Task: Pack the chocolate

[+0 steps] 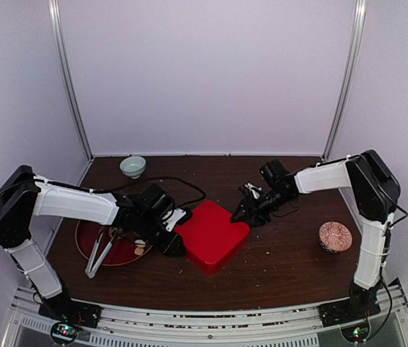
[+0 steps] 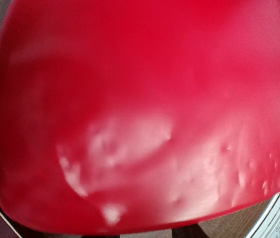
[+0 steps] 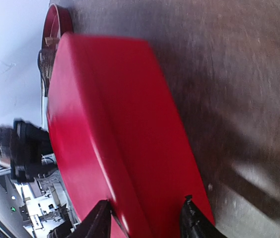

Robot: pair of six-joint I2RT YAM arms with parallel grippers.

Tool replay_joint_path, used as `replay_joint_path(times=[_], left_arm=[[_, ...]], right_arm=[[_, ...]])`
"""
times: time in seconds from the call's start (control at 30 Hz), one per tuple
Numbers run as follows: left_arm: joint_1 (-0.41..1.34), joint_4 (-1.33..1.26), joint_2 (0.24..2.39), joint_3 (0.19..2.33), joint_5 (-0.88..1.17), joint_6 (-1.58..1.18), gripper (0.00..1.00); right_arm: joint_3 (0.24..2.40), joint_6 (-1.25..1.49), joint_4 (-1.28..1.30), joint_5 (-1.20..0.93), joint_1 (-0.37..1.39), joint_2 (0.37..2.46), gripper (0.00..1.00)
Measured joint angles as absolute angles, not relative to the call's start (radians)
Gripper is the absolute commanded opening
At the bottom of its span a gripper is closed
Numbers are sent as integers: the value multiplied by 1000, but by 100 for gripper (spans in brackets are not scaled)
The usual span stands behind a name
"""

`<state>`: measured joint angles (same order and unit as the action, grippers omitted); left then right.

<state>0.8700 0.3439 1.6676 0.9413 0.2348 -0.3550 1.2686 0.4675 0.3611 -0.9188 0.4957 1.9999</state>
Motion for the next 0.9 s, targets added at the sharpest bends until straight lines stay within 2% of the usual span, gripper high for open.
replay_joint_path(times=[0.27,0.5,0.6,0.7,0.8,0.9], left_arm=[[818,381,1797,1068,212,-345,38],[788,402,1819,1126,196,-322,37],[789,403,1768,1100,198,-310,36],[805,447,1623,1071,196,-278,34],[842,478,1499,1095,189,-247,31],[885,489,1470,1136,186,-228,29]], right_arm=[[1012,476,295,-941,498,1823,40],[952,474,315,-955,529,1771,40],[951,468,343,-955,545,1763,40],[951,451,370,-955,559,1757,40],[945,447,374,-957,564,1754,40],[941,447,374,-965,564,1754,40]])
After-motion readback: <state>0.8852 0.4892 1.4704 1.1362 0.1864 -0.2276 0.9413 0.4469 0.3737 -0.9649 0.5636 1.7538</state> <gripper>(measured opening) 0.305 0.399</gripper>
